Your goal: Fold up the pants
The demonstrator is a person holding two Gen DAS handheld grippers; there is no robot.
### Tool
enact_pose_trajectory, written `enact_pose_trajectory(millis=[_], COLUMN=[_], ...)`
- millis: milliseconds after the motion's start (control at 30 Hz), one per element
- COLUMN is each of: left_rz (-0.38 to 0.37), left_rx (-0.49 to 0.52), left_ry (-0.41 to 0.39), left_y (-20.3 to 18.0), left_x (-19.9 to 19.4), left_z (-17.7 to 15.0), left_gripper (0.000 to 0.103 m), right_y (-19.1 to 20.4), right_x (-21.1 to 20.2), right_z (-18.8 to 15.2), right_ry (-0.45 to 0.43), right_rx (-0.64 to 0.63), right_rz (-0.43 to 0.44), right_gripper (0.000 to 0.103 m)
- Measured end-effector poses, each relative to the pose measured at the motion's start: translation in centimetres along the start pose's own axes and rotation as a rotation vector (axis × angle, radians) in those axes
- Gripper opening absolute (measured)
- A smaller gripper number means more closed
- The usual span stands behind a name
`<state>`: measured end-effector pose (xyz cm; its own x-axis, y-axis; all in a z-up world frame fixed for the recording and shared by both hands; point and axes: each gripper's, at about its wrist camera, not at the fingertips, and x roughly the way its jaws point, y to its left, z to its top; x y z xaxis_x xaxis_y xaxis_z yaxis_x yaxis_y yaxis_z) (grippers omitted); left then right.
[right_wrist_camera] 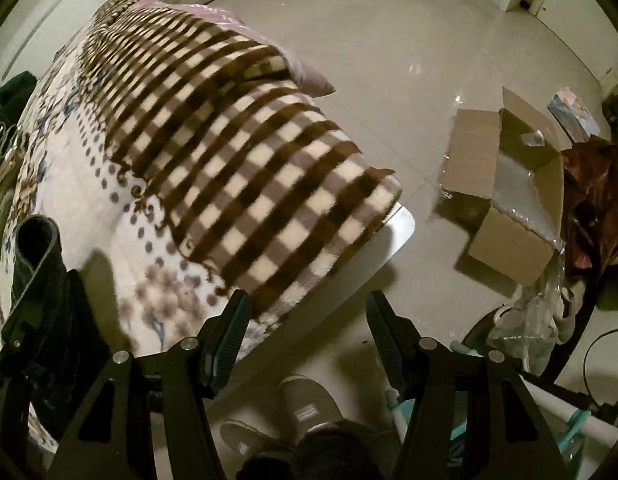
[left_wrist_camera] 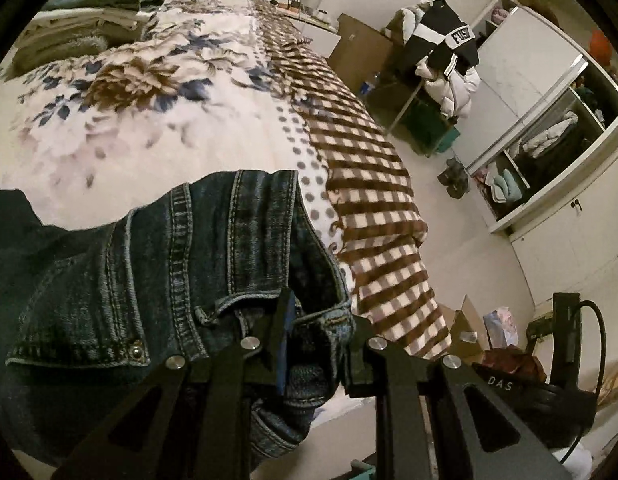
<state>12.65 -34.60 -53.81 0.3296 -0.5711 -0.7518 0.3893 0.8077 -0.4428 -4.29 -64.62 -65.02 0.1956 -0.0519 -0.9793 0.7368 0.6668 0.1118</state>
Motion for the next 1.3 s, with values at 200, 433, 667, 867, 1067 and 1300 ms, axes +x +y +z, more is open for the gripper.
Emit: enact_pose_trajectory(millis=[200,433,667,867,1067,1300], left_rz=[-0.002,0.053,0.163,0.353,0.374,0.31], left_rx=[-0.029,-0.024,-0.161,-0.219,-0.283,-0.38], left_ry=[0.131,0.073,0.021,0.043,0.092,0.12], left_y=[-0.8,0.0,10.2,20.2,24.8,26.9], left_x=[0.7,-2.9,-8.7,-10.3,-9.1,-8.0], left_z=[0.9,3.1,4.5,3.6,3.5,3.7], left_gripper=[0.044,0.087,0.087,0.087,0.087,0.087], right_y=[2.2,5.4,10.7,15.8,18.0,20.0], right_x=[-0.3,-1.2,-0.8,4.0,7.9,1.8], right_z=[0.1,1.0,2.6,3.5,2.2,3.8], right_ry=[0.007,0.032,0.122,0.26,0.39,0.209], right_rx=[-0.062,-0.109,-0.145,-0.186,-0.124,-0.26], right_rz=[0.041,0.185,0.407,0.496,0.636,0.515], right_gripper=[0.065,0.088,0.098,0.098,0.044,0.006])
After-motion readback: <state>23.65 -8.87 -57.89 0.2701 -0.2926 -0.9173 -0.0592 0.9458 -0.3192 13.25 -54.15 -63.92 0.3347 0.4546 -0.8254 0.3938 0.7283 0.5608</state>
